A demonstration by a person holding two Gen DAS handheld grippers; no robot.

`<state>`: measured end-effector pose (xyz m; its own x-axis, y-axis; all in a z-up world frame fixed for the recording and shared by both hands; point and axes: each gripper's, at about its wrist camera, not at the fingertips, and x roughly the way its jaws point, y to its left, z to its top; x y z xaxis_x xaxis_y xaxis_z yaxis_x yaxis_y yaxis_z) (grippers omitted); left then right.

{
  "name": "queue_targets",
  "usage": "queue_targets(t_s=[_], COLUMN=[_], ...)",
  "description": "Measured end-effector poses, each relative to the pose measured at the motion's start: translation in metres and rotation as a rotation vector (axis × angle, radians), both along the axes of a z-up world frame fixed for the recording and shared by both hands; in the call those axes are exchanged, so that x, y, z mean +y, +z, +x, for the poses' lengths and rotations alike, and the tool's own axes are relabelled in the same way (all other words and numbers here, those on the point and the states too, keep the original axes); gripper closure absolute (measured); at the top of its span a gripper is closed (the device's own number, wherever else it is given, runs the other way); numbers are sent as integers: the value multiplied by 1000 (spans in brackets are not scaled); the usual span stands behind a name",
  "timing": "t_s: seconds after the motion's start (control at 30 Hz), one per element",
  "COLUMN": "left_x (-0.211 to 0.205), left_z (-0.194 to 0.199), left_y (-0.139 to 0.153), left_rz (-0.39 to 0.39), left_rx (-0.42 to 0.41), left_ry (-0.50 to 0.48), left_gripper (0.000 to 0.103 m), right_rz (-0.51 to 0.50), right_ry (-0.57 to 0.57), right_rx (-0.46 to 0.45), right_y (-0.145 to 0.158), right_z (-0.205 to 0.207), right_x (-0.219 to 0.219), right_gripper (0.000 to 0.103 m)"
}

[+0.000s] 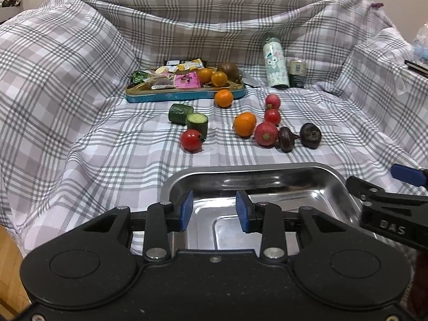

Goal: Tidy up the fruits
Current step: 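Close the left gripper on a red cherry tomato while the right gripper grasps a dark plum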

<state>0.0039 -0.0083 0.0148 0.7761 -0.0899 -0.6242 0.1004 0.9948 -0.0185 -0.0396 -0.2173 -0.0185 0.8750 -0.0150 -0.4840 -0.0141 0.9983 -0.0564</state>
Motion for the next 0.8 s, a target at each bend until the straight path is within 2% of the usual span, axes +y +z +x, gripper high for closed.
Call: queue_targets(t_s=[0.37, 0.8], left_x=[2, -1], left_z=[54, 111], left_y=[24, 2], left_rz=[27, 65], left_rx=[-28, 22], left_ry=[6, -27], left_gripper=[59, 59], right_rz=[8, 14], right_ry=[95, 61], right_rx=[5, 68], right_y=[28, 17], right_z=[34, 127], right_x=[-4, -13], right_gripper=[22, 26])
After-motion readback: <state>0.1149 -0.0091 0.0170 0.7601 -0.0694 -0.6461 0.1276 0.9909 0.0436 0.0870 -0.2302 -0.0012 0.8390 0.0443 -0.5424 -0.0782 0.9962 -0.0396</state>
